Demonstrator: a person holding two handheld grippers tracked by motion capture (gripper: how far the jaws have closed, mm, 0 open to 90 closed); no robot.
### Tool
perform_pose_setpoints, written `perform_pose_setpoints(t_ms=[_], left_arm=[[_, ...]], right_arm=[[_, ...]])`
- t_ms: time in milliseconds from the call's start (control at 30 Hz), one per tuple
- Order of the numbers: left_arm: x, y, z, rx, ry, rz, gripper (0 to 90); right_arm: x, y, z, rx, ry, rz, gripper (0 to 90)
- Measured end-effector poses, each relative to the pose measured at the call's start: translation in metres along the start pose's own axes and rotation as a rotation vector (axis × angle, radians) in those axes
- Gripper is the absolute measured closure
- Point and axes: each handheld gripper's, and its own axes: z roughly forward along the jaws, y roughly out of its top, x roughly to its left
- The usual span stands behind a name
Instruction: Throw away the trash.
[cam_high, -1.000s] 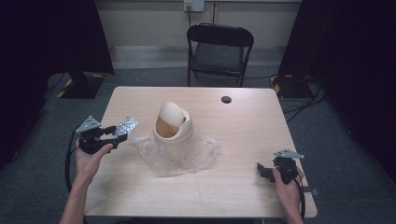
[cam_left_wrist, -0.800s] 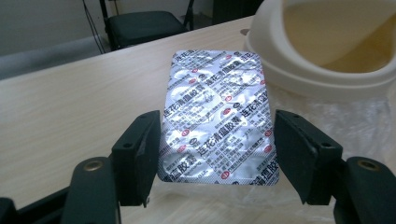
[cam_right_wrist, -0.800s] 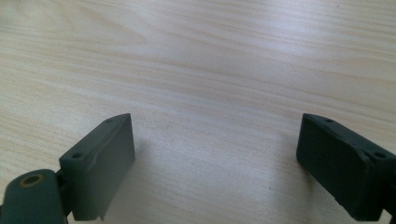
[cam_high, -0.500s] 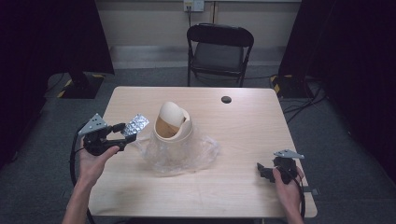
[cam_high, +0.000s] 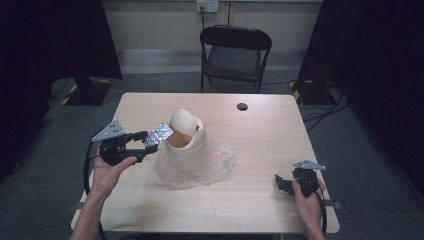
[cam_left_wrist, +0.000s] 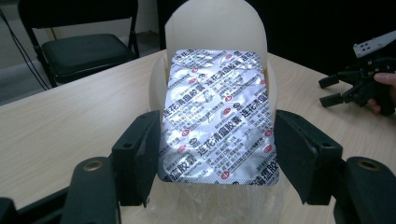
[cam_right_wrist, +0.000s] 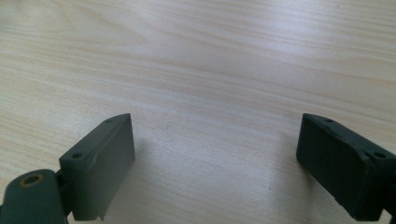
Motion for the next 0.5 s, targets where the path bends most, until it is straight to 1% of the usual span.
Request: perform_pose_setpoints(t_ms=[100,167,300,400,433,467,500], left_arm=[[-0.003,0.002,0.008,0.034,0.003,0.015,34.2],[-0.005,0.000,0.013,0.052,-0.015,0.008,34.1],[-0.004,-0.007,0.020,0.102,-0.010,0.006,34.1],[-0.002,-0.011,0.023,0.114,-0.019,-0.017,34.1],[-0.002,-0.011,0.023,0.114,-0.019,-0.017,34.1],[-0.001,-0.011,0.025,0.128,-0.020,-0.019,34.1],[-0.001,-0.010,0.027,0.131,-0.020,-0.018,34.1]], right_arm=[[0.000,0.000,0.000,0.000,-0.001,0.000,10.6],[0.000,0.000,0.000,0.000,0.000,0.000,10.6],[0.000,0.000,0.000,0.000,0.000,0.000,10.6],[0.000,0.000,0.000,0.000,0.000,0.000,10.6],[0.000,0.000,0.000,0.000,0.000,0.000,10.5],[0.000,0.000,0.000,0.000,0.000,0.000,10.5],[0.000,0.000,0.000,0.000,0.000,0.000,10.5]])
